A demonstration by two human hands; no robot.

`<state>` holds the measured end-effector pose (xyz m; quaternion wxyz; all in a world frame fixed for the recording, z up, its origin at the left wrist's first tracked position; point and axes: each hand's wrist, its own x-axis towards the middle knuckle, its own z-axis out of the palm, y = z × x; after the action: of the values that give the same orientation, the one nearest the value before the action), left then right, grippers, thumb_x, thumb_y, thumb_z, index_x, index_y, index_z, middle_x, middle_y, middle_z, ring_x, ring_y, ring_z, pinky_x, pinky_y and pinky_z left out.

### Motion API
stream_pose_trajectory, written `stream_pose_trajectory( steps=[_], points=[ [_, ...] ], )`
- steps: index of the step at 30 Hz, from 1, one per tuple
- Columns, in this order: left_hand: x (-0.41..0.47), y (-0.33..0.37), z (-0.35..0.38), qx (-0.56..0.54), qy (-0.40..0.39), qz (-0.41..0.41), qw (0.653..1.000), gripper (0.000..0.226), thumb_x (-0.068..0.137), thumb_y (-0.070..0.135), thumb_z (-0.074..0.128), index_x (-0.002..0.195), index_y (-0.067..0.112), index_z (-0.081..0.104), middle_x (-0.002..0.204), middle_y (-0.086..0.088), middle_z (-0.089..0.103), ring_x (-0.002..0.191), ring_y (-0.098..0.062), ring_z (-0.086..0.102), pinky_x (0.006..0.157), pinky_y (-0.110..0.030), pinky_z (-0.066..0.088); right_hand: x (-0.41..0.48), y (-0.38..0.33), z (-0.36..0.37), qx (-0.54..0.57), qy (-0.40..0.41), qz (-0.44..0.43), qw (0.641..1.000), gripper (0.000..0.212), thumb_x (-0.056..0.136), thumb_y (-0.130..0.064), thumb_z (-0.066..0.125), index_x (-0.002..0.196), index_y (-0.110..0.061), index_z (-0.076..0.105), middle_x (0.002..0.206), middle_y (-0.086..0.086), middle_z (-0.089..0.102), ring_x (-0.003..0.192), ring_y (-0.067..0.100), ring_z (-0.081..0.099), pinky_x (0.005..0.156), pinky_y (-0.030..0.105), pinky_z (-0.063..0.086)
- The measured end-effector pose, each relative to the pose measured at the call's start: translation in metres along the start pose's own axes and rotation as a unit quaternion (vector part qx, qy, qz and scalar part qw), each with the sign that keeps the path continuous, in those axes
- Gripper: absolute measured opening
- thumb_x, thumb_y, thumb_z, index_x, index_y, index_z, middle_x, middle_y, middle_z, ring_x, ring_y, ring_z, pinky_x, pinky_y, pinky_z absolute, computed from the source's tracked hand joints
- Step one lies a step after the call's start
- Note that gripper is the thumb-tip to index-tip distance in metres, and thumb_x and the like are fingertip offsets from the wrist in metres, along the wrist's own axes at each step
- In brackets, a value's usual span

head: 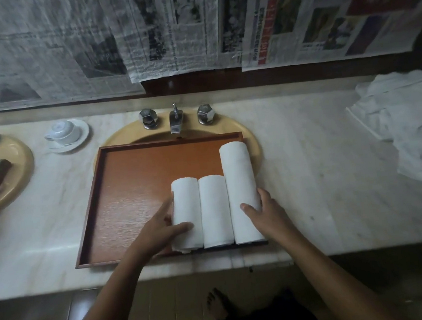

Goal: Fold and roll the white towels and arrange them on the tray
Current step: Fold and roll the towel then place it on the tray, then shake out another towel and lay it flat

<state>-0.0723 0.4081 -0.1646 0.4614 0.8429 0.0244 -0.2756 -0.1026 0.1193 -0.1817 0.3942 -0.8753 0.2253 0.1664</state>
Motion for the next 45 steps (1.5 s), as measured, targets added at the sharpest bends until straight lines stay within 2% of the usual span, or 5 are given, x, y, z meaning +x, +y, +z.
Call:
stream_pose_trajectory(
  steps=[4,10,23,37,45],
  points=[
    [-0.007,0.014,0.006,0.051,0.036,0.030,0.998,0.072,0.093,0.045,0.070,0.155,0.038,0.033,0.111,0.010,0.058,0.106,-0.019,0.064,0.080,-0.033,0.050,-0.003,0.008,-0.009,0.016,-0.008,-0.008,1.000,0.069,0.097,-0.058,0.056,0.155,-0.029,0.033,0.153,-0.001,0.049,0.130,0.023,0.056,0.105,0.045,0.051],
    [0.001,0.030,0.018,0.147,0.180,0.069,0.970,0.072,0.092,0.042,0.072,0.153,0.020,0.041,0.149,-0.009,0.045,0.135,-0.027,0.045,0.105,-0.042,0.043,-0.011,0.018,-0.035,0.028,0.020,-0.037,0.999,0.053,0.102,-0.043,0.059,0.150,-0.026,0.044,0.149,-0.003,0.053,0.130,0.018,0.055,0.099,0.030,0.046],
    [0.051,0.142,0.108,0.129,0.109,0.226,0.959,0.034,0.092,0.033,0.073,0.124,0.025,0.067,0.116,0.005,0.067,0.105,-0.013,0.062,0.085,-0.033,0.050,-0.009,0.079,-0.142,0.069,0.113,-0.044,0.990,0.025,0.099,-0.032,0.066,0.124,-0.028,0.066,0.125,-0.008,0.066,0.099,0.006,0.059,0.076,0.012,0.040],
    [0.115,0.305,0.316,0.100,0.028,0.258,0.961,0.018,0.092,0.022,0.072,0.108,0.031,0.072,0.089,0.011,0.073,0.085,-0.001,0.068,0.076,-0.012,0.049,0.053,0.224,-0.337,0.067,0.233,-0.038,0.970,0.024,0.094,-0.022,0.069,0.118,-0.025,0.067,0.114,-0.010,0.066,0.102,0.008,0.061,0.086,0.020,0.041],
    [0.128,0.376,0.409,0.093,0.008,0.268,0.959,0.019,0.091,0.018,0.069,0.102,0.032,0.073,0.085,0.014,0.073,0.084,0.000,0.067,0.069,-0.004,0.043,0.133,0.328,-0.459,-0.125,0.347,0.045,0.928,0.060,0.084,-0.017,0.071,0.140,-0.013,0.049,0.136,0.018,0.051,0.121,0.042,0.049,0.095,0.051,0.046]
  ],
)
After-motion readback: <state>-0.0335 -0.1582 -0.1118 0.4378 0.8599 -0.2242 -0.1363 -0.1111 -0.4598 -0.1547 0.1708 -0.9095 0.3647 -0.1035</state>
